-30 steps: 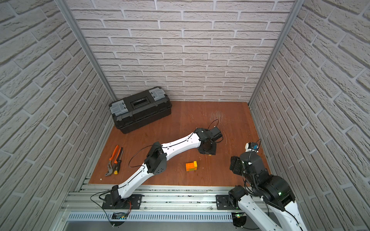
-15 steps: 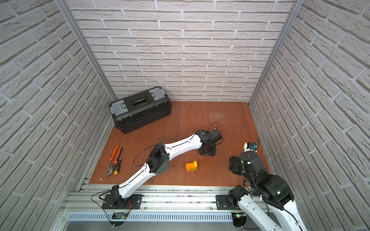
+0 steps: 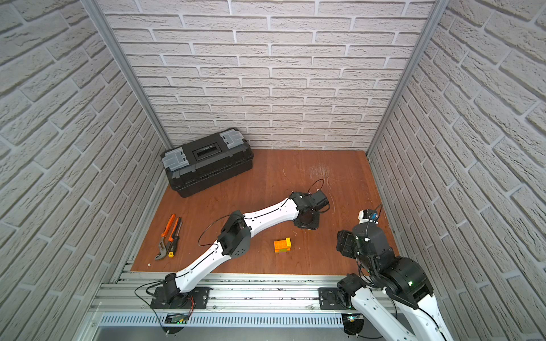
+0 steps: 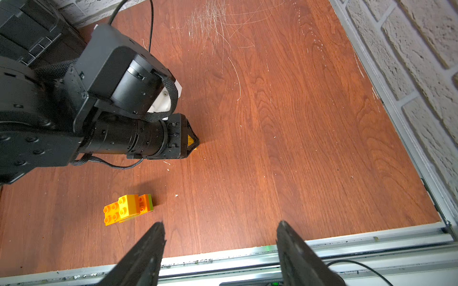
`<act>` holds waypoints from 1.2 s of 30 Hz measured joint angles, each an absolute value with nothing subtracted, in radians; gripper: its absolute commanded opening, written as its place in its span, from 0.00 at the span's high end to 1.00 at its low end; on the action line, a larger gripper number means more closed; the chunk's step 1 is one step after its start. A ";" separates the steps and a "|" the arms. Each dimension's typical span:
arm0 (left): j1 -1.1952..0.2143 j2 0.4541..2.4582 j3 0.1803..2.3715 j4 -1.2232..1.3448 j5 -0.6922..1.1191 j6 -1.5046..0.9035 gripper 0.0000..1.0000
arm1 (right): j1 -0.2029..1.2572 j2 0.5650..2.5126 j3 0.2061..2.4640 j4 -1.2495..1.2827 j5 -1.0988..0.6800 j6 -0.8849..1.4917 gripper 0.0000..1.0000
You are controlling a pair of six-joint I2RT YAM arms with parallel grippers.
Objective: Assemble a carrot with lego
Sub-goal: Pick up the lego brick from the center of the board.
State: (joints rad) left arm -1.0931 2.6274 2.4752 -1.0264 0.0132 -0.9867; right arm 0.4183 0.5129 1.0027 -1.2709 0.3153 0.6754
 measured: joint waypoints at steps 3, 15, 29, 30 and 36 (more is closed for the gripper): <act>-1.093 2.630 2.479 -1.028 0.006 -0.984 0.73 | 0.418 0.515 1.002 -1.267 0.315 0.675 0.28; -1.081 2.630 2.479 -1.034 -0.031 -0.957 1.00 | 0.418 0.518 0.993 -1.267 0.313 0.674 0.29; -1.053 2.354 2.197 -0.997 -0.103 -0.894 1.00 | 0.418 0.515 0.976 -1.106 0.293 0.514 0.06; -1.044 2.289 2.157 -0.991 -0.109 -0.892 1.00 | 0.418 0.517 0.972 -1.069 0.291 0.488 0.02; -0.969 1.843 1.890 -0.936 -0.151 -0.897 1.00 | 0.416 0.681 0.982 -0.825 0.144 0.263 0.00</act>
State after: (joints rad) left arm -0.9688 1.8431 1.8904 -0.9360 -0.1509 -0.8967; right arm 0.4160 0.6807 0.9821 -0.8253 0.1444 0.2626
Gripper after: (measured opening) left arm 0.204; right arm 0.993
